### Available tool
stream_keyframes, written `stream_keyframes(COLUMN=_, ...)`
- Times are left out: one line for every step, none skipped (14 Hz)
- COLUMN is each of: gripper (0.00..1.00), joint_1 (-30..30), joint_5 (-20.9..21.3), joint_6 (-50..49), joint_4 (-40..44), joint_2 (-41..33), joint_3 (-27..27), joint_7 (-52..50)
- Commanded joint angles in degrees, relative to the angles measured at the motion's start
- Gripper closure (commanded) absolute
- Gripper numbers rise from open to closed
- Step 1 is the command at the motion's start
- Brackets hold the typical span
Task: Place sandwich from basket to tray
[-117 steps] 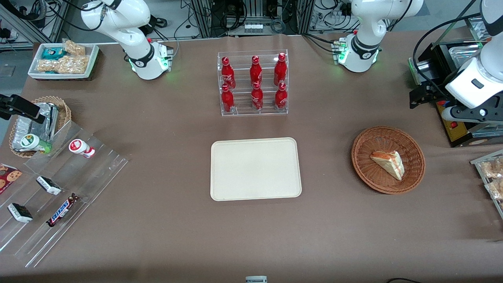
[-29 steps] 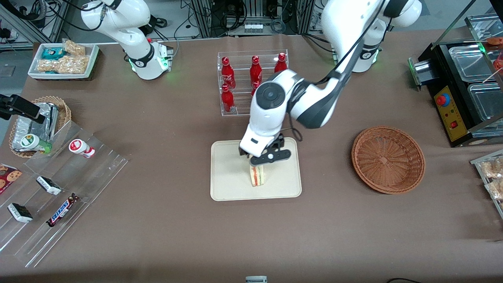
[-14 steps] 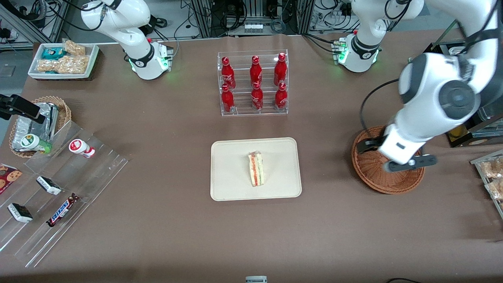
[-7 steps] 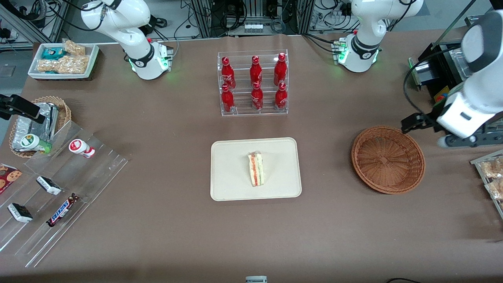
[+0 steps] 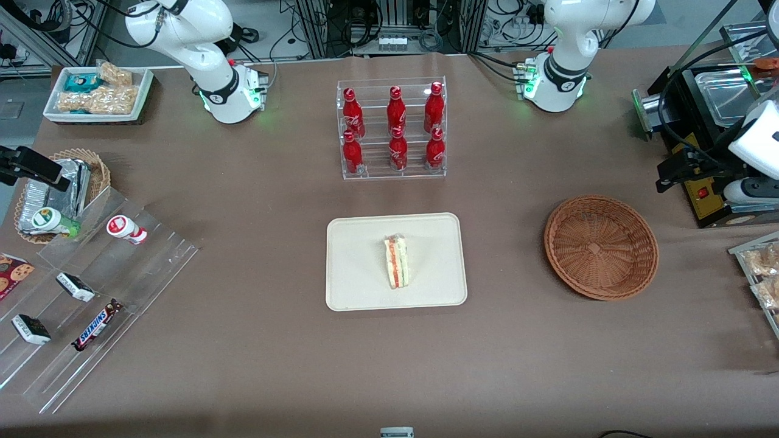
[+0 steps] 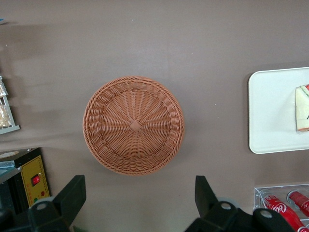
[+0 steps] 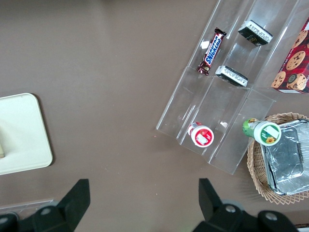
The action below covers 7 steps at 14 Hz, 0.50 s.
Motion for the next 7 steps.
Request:
stream_keyframes(gripper=0.0, joint_1=-1.7, joint_5=-0.2, joint_6=-2.3, joint_4=0.4, joint_2=0.3, joint_3=0.7, joint_7=0.6)
stream_keyframes(gripper=0.0, joint_1=-1.7, joint_5=-0.4, joint_6=-3.0, joint_4=0.1, joint_2=0.4, joint_3=0.6, joint_7=0.7)
stream_keyframes(gripper=0.0, joint_1=-1.7, joint_5=-0.5, joint_6=-3.5, joint_4=0.1, joint_2=0.3, joint_3=0.5, joint_7=0.7)
stream_keyframes(gripper=0.0, joint_1=-1.9, joint_5=-0.5, joint_6=-4.0, joint_4=0.0, joint_2=0.2, joint_3=0.5, joint_7=0.9)
stream_keyframes(gripper=0.0, joint_1=-2.0, joint_5=-0.4, joint_6=-4.0, joint_4=0.0, joint_2=0.2, joint_3=0.4, joint_7=1.0)
stream_keyframes(gripper=0.0, joint_1=-2.0, joint_5=-0.2, joint_6=-3.6, joint_4=0.0, joint_2=0.3, joint_3=-0.2, joint_7=1.0)
stream_keyframes(gripper=0.0, joint_1=-2.0, joint_5=0.0, joint_6=-3.3, joint_4=0.1, joint_2=0.3, joint_3=-0.9, joint_7=1.0)
